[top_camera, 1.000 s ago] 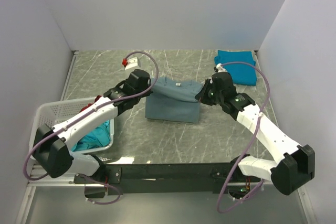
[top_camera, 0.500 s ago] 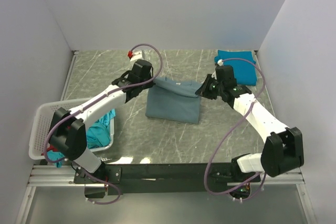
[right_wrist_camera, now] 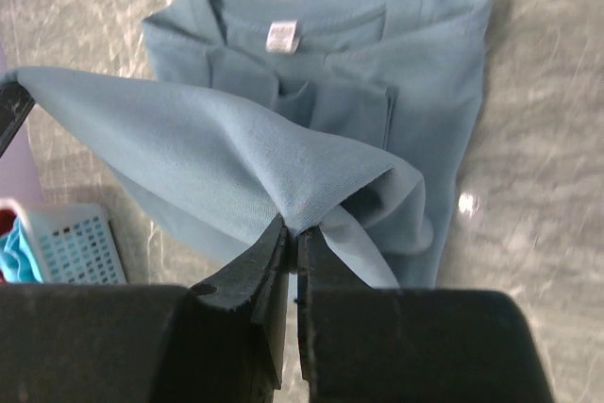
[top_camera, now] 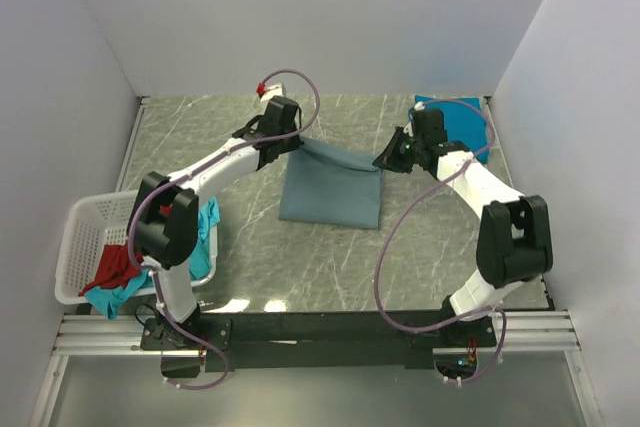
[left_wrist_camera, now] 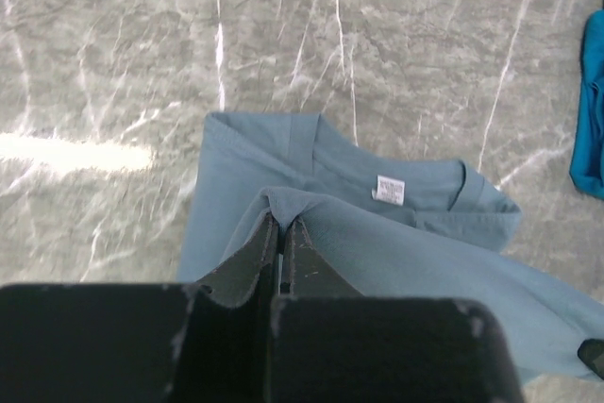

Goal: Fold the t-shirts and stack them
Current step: Fold the tshirt

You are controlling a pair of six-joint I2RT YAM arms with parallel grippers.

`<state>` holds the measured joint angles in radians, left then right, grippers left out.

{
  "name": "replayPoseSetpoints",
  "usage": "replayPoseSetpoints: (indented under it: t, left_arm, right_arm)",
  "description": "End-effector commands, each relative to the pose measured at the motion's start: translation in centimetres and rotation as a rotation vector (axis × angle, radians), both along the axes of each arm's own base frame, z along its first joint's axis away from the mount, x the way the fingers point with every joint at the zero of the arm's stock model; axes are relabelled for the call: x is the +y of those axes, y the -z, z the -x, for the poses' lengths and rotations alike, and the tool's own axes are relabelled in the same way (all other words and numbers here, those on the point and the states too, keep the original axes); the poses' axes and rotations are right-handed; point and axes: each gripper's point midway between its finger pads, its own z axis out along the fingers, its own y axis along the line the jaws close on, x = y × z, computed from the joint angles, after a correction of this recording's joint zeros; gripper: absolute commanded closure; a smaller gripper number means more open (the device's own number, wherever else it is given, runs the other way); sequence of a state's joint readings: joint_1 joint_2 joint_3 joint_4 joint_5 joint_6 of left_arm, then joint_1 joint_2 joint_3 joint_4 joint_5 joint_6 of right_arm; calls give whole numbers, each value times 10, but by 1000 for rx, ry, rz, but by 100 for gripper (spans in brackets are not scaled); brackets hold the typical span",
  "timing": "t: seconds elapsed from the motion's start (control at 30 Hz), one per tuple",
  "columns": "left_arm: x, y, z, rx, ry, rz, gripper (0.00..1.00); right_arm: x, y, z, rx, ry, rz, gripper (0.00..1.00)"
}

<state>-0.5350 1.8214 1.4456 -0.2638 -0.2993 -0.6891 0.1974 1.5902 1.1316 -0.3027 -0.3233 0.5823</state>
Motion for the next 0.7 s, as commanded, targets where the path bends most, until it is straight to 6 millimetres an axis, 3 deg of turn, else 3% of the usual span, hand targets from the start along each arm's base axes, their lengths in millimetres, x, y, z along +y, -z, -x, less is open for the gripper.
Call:
replayPoseSetpoints:
  t: [0.0,0.13,0.2,0.23,0.27,0.3,0.33,0.37,0.4,0.43,0.47,0.53,0.6,0.63,0.67]
  left_arm:
    - [1,-15,-29,-67,-4,5,99]
    - [-3,-6,-44,-59,6,5,99]
    - [-5,8,-50,-40,9,0,99]
    - [-6,7,-55,-49,8,6,99]
    - [-5,9,-59,-53,7,7,99]
    - [-6,20,-62,-38,9,3,99]
    - [-9,18,-67,-42,13,9,97]
    - [-7,19,-71,-40,11,11,84]
    - [-9,26,-75,-27,13,7,73]
    - [-12,18,-80,-40,19,17,58]
    - [-12,17,-81,-41,21,17,29]
    - [-16,7,-82,-57,38,31,1]
    - [-17,-12,-79,-94,53,51,1]
    - [-15,-11,-73,-88,58,52,1]
    - [-16,-15,-68,-92,72,61,1]
  right_arm:
    - [-8,-11,-27,-53,12,3,100]
    - [-13,15,-44,-4,32,2,100]
    - [-10,15,-55,-20,29,-16,100]
    - [-11,26,-59,-2,32,-15,100]
    - [-9,23,-67,-13,30,-15,99]
    - [-11,27,-71,-8,32,-4,88]
    - [-12,38,-74,18,34,9,77]
    - [-11,30,-84,-4,32,15,61]
    - [-16,33,-86,10,38,45,32]
    - [-17,38,-89,24,42,59,26]
    - [-20,28,-97,2,49,76,23]
    - [-28,18,-97,-16,85,112,18]
    - [-30,5,-95,-54,90,118,16]
    - [-30,-13,-91,-97,88,111,16]
    - [-28,-12,-83,-96,74,115,16]
